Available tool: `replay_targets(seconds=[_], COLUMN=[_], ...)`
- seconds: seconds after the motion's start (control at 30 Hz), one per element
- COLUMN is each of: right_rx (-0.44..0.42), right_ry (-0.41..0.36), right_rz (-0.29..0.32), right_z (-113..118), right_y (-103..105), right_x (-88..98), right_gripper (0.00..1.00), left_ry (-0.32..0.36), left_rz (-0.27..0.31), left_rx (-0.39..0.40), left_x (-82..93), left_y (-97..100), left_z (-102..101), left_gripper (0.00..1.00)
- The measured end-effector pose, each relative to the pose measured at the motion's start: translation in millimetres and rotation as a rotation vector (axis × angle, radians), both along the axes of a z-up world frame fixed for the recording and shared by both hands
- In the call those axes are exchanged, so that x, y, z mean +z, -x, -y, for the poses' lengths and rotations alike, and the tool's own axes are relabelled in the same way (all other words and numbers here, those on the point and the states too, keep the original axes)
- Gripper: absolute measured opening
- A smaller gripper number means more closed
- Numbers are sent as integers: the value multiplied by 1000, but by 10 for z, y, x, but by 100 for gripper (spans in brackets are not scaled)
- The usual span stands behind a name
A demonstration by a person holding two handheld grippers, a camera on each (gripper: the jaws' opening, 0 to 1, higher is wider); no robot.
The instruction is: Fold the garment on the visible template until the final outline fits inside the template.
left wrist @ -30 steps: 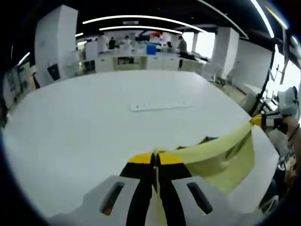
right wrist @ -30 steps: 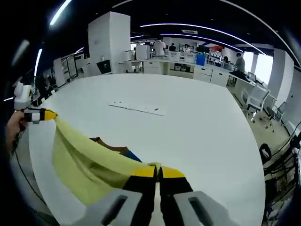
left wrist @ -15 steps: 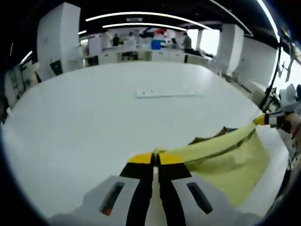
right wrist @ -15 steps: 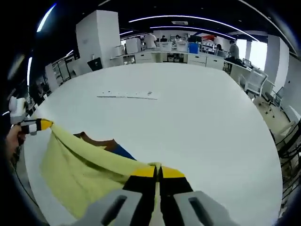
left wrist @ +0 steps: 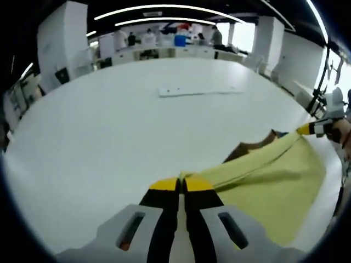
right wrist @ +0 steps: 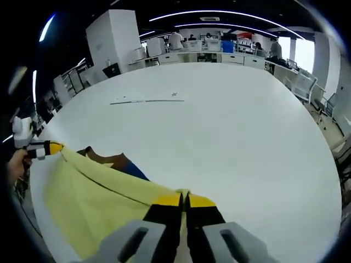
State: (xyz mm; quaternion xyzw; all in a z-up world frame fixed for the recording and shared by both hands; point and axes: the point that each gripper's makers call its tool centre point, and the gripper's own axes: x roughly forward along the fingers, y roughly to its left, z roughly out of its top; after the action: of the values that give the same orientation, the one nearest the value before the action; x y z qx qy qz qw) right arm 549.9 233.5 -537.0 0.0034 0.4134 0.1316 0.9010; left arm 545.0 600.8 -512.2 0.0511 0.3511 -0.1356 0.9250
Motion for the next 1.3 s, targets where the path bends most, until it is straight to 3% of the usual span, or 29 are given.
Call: replay_targets(seconds=[0.3,0.5,0.7,0.87,1.03,1.13,1.23,1.3], right_rx=[12,-11,-13,-17,108,164,214,284], right_ry=[-15,-38,-55,-78,-112,-101,-89,-42], right_rz=[-5,-15,-18,5,77,97,101,111], right_z=[-40,-32,-35,-37,-126,-122,-167,-133], right_y=[59,42,26,65,63,62,129,124], right_x=[14,5,2,101,254,290,313,282], right_gripper=[0,0,0,19,28,34,36,36], left_ry=[55,25,38,67,105,79,94,83], left_rz=[-29,-17,-17,11,110,94,99,93], left_rx=[35,9,-5,-30,-185,-212,-264,-318], left_x=[-88,-100,-135,-49,160,150,147,106], left_y=[22,15,-1,15,41,121,170,217], left_z=[26,35,28,38,126,74,82,105], left_gripper=[0,0,0,2,12,17,25,26])
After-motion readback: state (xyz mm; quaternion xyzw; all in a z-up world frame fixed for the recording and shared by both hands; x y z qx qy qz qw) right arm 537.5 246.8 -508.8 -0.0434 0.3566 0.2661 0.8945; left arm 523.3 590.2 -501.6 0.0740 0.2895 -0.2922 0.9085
